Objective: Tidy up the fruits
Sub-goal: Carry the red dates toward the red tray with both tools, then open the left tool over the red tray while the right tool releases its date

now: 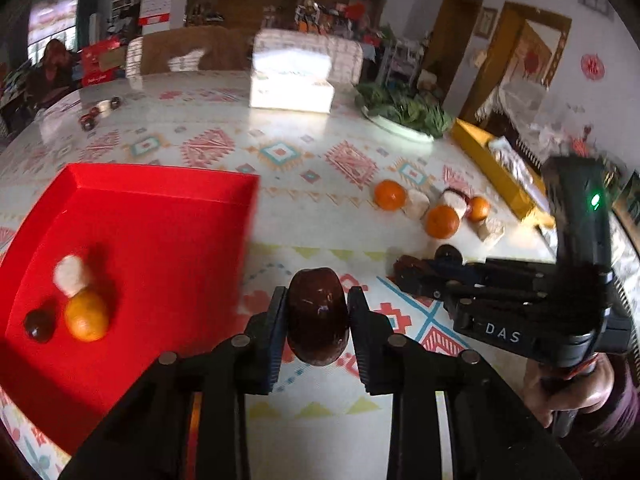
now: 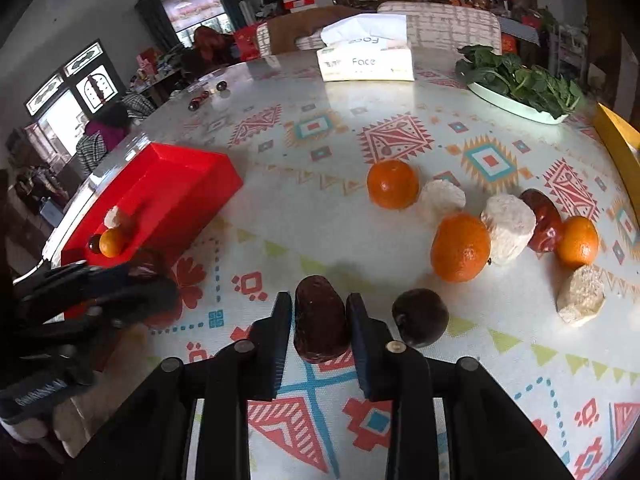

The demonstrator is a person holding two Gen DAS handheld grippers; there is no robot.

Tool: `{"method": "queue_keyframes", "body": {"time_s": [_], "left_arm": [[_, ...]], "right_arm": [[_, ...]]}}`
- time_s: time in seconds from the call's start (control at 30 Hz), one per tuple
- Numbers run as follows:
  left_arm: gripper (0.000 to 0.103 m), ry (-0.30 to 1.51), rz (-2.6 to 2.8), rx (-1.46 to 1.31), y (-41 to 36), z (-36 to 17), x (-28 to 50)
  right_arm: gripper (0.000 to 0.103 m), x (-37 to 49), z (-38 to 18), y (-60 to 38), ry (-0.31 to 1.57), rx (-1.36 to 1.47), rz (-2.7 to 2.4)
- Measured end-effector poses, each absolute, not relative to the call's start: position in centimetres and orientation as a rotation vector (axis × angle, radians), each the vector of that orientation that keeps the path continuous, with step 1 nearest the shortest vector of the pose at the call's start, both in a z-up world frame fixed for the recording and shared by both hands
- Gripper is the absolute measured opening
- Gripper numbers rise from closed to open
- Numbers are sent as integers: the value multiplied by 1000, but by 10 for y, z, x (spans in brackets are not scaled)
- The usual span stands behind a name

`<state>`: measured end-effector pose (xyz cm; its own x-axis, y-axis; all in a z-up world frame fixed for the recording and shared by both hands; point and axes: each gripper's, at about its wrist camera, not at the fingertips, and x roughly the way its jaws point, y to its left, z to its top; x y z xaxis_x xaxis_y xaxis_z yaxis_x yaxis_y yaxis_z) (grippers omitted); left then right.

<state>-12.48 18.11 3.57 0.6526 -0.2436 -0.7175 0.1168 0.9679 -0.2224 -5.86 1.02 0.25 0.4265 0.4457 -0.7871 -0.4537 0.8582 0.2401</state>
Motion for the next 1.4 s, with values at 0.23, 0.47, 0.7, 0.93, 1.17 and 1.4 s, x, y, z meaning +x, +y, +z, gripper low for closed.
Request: {"method": "queue_keyframes", "body": {"time_s": [0.23,0.47,0.7,0.93,1.17,1.4], "left_arm": [[29,752,-83,-293,253,54,-155],[29,730,107,-384,327,44,-171],[29,750,147,-412,352,31,-170],[55,740,133,-442,358,28,-175],[62,686,97,-512,350,46,-188],[65,552,-55,-522,311,96,-212]], "right_arm": [[28,-80,36,23,901,12,592],[28,-90,78,81,865,40,771],[28,-73,52,167,954,-24,842],[31,-68,35,182,942,-69,806],[34,-87,58,136,862,-19,767],[34,-101,77,42,879,111,660]]}}
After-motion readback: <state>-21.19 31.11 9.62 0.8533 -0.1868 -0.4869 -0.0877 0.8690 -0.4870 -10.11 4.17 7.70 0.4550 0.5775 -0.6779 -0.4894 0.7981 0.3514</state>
